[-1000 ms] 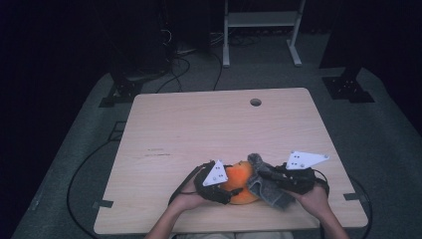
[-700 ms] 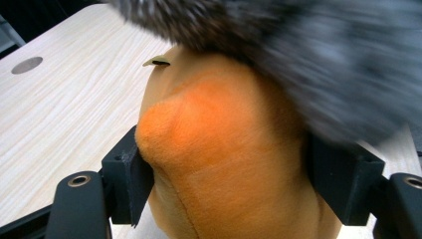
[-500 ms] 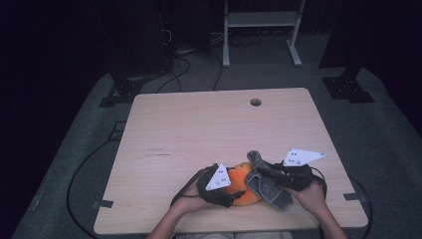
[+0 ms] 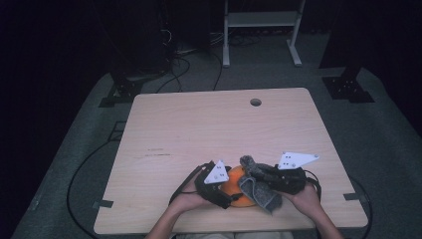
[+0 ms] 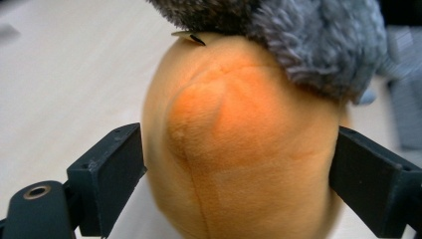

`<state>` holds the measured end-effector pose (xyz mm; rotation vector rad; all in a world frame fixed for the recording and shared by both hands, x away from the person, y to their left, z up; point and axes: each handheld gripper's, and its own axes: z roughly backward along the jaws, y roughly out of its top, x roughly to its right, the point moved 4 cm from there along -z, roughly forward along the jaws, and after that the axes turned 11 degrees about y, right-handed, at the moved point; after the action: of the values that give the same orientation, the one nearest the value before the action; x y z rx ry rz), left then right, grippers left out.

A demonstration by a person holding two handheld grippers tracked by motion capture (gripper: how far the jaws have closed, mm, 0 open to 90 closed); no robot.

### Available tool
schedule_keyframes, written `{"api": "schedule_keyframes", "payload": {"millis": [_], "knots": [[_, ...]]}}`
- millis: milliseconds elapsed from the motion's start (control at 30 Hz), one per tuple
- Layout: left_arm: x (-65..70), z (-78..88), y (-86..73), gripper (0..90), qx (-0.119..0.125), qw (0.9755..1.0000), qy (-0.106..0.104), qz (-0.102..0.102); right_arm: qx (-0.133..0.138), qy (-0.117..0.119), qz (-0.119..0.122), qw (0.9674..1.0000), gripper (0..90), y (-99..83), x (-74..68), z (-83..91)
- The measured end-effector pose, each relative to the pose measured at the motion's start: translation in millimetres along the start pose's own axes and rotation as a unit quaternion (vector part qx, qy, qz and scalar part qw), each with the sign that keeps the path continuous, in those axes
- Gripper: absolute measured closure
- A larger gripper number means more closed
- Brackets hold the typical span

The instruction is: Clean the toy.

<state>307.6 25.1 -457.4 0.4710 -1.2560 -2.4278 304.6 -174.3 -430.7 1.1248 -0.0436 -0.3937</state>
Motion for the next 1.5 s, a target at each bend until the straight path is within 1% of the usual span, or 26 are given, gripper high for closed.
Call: {"api": "schedule_keyframes", "payload": {"millis": [33, 67, 167, 267, 300, 333, 367, 400, 467, 567, 633, 667, 733, 800, 867, 900, 933, 967, 1000, 1100, 1200, 1300, 1333, 1367, 1400, 1500], "knots": [[1.9, -0.3, 0.3, 10.3, -0.009, 0.9998, -0.010, 0.015, 0.003, 0.001, -0.007, 1.0000, 77.3, -0.6, -0.8, -0.5], [2.9, -0.4, 0.5, 10.2, -0.012, 0.9997, -0.011, 0.017, 0.004, 0.002, -0.007, 1.0000, 77.2, -0.7, -1.3, -0.9], [4.8, -1.0, 0.8, 13.4, -0.011, 0.9999, -0.004, 0.009, 0.002, -0.006, 0.006, 1.0000, 77.2, -1.0, -4.0, -1.9], [8.7, 3.8, 6.5, 30.2, 0.031, 0.9984, 0.028, -0.038, 0.004, -0.017, 0.016, 0.9997, 77.4, 1.9, -6.0, 3.3], [8.7, 3.8, 6.5, 33.3, 0.031, 0.9984, 0.028, -0.038, 0.004, -0.017, 0.016, 0.9997, 77.4, 1.9, -6.0, 3.3], [9.6, 6.4, 10.0, 33.3, 0.044, 0.9967, 0.038, -0.058, 0.015, -0.029, 0.029, 0.9991, 77.5, 5.1, -8.7, 7.4], [9.6, 9.6, 15.3, 35.6, 0.062, 0.9891, 0.075, -0.111, 0.030, -0.046, 0.050, 0.9973, 77.5, 13.1, -14.5, 12.7], [8.2, 10.5, 16.2, 35.5, 0.068, 0.9866, 0.080, -0.125, 0.037, -0.049, 0.055, 0.9966, 77.5, 16.4, -16.6, 13.4], [3.9, 9.6, 13.2, 34.2, 0.061, 0.9875, 0.076, -0.123, 0.039, -0.050, 0.056, 0.9964, 77.4, 19.5, -16.9, 10.5], [-0.8, 3.2, 3.6, 18.3, 0.036, 0.9956, 0.064, -0.058, 0.015, -0.064, 0.043, 0.9969, 77.4, 10.1, -10.0, -6.7], [-1.5, 3.3, 2.2, 16.0, 0.029, 0.9963, 0.062, -0.051, 0.015, -0.064, 0.039, 0.9971, 77.4, 5.2, -9.1, -13.7], [-1.9, 4.5, 1.7, 15.3, 0.027, 0.9963, 0.061, -0.054, 0.018, -0.059, 0.036, 0.9974, 77.4, 3.2, -10.3, -18.5], [-1.3, 6.7, -1.2, 25.2, 0.026, 0.9953, 0.061, -0.070, 0.008, -0.055, 0.047, 0.9974, 77.2, 7.2, -13.0, -17.5], [1.9, 5.8, -2.0, 29.4, 0.031, 0.9940, 0.063, -0.084, 0.012, -0.050, 0.042, 0.9978, 77.0, 9.7, -13.4, -11.9], [7.8, 3.6, -1.7, 30.7, 0.041, 0.9921, 0.057, -0.104, 0.029, -0.048, 0.054, 0.9970, 77.0, 17.9, -18.7, -6.3], [7.8, 3.6, -1.7, 30.9, 0.041, 0.9921, 0.057, -0.104, 0.044, -0.033, 0.056, 0.9969, 76.7, 23.0, -22.5, -6.0], [11.6, 2.4, -2.0, 30.9, 0.043, 0.9901, 0.056, -0.122, 0.047, -0.023, 0.061, 0.9968, 76.5, 26.7, -25.8, -8.9], [15.8, 1.5, -4.3, 30.9, 0.043, 0.9864, 0.054, -0.149, 0.028, -0.025, 0.069, 0.9969, 76.2, 27.2, -27.0, -14.1], [14.4, 2.0, -6.3, 30.7, 0.038, 0.9865, 0.051, -0.151, 0.007, -0.028, 0.077, 0.9966, 76.1, 25.0, -24.9, -19.8], [8.4, 5.5, -11.1, 30.9, 0.041, 0.9881, 0.043, -0.142, 0.024, -0.007, 0.045, 0.9987, 76.4, 16.4, -11.9, -19.6], [3.2, 7.1, -13.1, 30.9, 0.041, 0.9889, 0.038, -0.138, 0.024, -0.023, 0.025, 0.9991, 76.5, 10.2, -0.5, -10.3], [-8.1, 11.3, -18.4, 29.3, 0.040, 0.9931, 0.020, -0.108, 0.019, -0.033, 0.001, 0.9993, 76.6, 1.4, 9.1, -3.1], [-8.1, 11.3, -18.4, 25.9, 0.040, 0.9931, 0.020, -0.108, 0.019, -0.033, 0.001, 0.9993, 76.6, 1.4, 9.1, -3.1], [-12.8, 13.5, -16.8, 20.4, 0.037, 0.9965, 0.008, -0.074, 0.020, -0.022, -0.016, 0.9994, 76.6, -2.4, 11.8, -2.5], [-13.9, 13.8, -14.8, 16.5, 0.030, 0.9979, 0.002, -0.058, 0.019, -0.023, -0.018, 0.9994, 76.6, -2.5, 11.4, -4.4], [-13.2, 16.9, -8.3, 11.9, 0.037, 0.9983, -0.002, -0.044, 0.009, -0.039, -0.001, 0.9992, 76.8, 0.1, 5.5, -11.5]]}}
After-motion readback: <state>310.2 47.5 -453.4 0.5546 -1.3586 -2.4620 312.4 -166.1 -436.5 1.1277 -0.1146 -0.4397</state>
